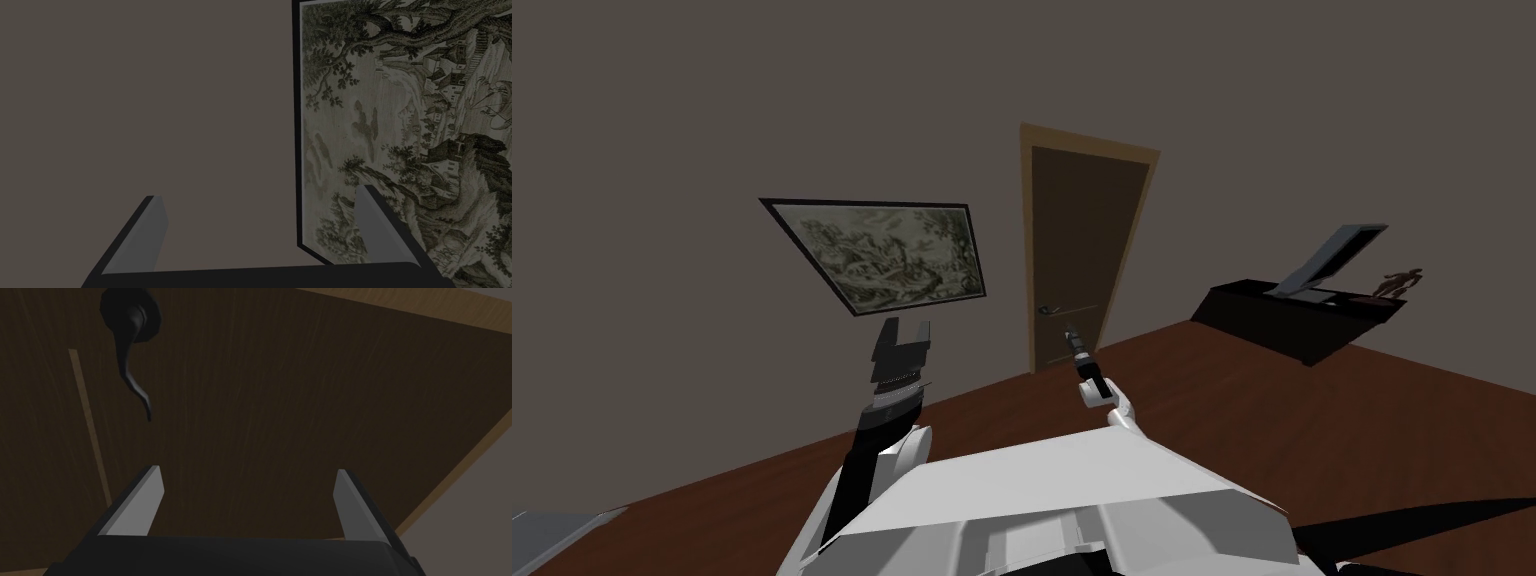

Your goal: Pull the door open

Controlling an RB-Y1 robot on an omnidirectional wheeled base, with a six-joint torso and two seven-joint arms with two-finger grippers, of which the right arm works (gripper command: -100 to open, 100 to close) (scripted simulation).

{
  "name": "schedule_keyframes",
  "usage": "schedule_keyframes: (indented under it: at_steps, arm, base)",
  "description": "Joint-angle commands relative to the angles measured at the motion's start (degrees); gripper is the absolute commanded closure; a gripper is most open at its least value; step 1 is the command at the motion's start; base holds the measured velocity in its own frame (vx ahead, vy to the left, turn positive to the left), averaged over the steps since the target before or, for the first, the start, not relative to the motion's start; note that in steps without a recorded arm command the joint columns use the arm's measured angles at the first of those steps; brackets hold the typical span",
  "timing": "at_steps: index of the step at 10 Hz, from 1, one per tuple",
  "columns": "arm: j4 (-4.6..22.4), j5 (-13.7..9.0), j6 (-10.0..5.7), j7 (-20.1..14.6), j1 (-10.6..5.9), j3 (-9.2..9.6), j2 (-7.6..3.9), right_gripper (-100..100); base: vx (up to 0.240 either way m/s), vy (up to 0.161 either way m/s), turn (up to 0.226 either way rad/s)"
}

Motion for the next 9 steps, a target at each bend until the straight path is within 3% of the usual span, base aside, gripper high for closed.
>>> schedule_keyframes:
  at_steps: [1,2,3,6,7,9]
  arm:
    - [2.17,-0.11,-0.22,-0.35,-0.67,-0.01,-0.24,-100]
    - [4.26,-0.31,-0.9,-0.86,-2.17,-0.04,-0.68,-100]
    - [5.52,-0.31,-0.9,-0.86,-2.17,-0.04,-0.68,-100]
    - [11.34,-0.7,-2.21,-1.85,-5.03,-0.12,-1.52,-100]
    - [12.0,-0.7,-2.21,-1.85,-5.03,-0.12,-1.52,-100]
    - [16.43,-1.06,-3.42,-2.75,-7.65,-0.18,-2.28,-100]
  base:
    - [0.036,-0.036,0.064]
    - [0.036,-0.04,0.119]
    - [0.033,-0.039,0.059]
    - [0.038,-0.041,0.088]
    - [0.044,-0.046,0.059]
    - [0.054,-0.051,0.126]
